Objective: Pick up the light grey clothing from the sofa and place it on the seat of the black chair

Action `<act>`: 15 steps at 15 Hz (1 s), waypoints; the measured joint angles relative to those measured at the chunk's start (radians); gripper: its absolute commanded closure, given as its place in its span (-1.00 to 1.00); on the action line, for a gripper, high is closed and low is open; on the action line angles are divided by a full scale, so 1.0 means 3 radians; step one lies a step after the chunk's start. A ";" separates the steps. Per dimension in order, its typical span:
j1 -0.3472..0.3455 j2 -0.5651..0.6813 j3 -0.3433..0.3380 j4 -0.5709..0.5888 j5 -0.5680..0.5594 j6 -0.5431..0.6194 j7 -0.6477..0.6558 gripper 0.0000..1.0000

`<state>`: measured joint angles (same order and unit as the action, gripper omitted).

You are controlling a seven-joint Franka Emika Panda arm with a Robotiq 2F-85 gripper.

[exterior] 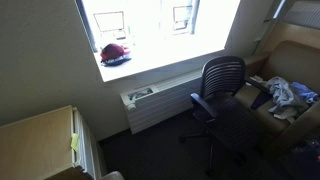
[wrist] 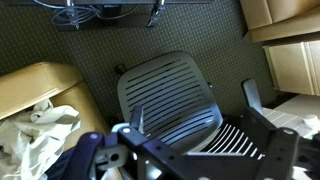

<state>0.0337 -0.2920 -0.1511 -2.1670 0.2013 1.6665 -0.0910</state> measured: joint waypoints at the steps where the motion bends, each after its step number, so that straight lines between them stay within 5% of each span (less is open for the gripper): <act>1: 0.0000 0.0000 0.0000 0.0000 0.0000 0.0000 0.0000 -1.00; 3: -0.0020 0.0005 0.0013 -0.0017 -0.0014 0.0115 0.0020 -1.00; 7: -0.0294 0.0291 -0.0190 -0.0102 0.0041 0.1155 -0.0067 -1.00; 11: -0.0513 0.0913 -0.0423 0.0104 0.0596 0.1937 -0.0144 -1.00; 15: -0.0523 0.1263 -0.0342 0.0353 0.0640 0.1984 0.0094 -1.00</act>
<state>-0.1232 0.0869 -0.2536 -2.0611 0.3933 2.2616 -0.0629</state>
